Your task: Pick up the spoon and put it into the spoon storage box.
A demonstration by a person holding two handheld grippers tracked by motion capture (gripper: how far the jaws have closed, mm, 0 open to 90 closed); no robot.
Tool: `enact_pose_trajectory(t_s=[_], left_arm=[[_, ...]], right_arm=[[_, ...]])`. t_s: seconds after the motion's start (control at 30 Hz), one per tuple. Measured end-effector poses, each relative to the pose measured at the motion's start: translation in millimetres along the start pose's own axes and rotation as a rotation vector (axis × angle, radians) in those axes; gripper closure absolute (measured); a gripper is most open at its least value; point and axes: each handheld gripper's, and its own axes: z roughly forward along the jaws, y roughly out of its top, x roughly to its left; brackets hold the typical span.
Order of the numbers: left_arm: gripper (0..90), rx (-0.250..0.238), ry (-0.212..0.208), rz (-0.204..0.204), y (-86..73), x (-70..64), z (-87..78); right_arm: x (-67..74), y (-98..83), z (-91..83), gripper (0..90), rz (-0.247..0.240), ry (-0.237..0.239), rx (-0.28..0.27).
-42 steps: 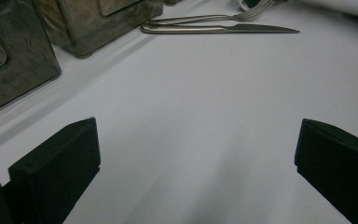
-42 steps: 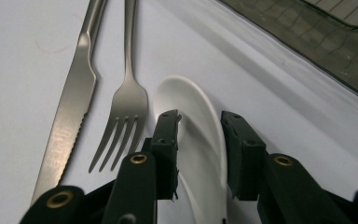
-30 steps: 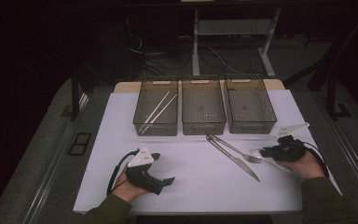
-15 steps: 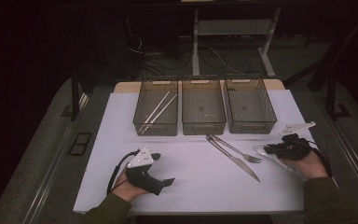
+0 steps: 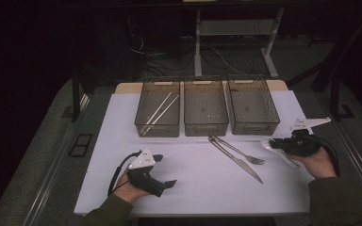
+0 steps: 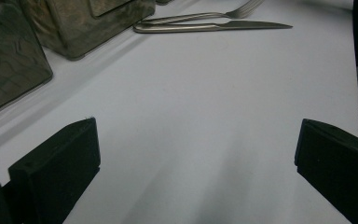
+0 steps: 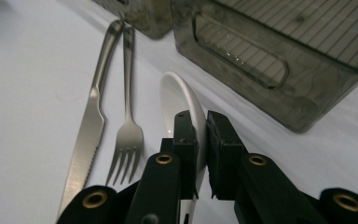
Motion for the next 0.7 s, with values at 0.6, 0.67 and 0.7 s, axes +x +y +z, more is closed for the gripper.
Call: enact_pose_trajectory(t_s=[0.6,0.67,0.7], left_arm=[[0.0,-0.004,0.000,-0.005,0.2,0.0,-1.4],[0.0,-0.004,0.000,-0.003,0.3,-0.1,-1.5],[0.0,-0.007,0.001,-0.004,0.3,-0.2,-1.7]], right_arm=[[0.8,27.9,-4.4,82.6,0.018,0.046,-0.092],[0.7,31.5,-4.0,82.6,0.011,0.044,-0.098],[0.9,33.3,-3.7,82.6,0.012,0.045,-0.102]])
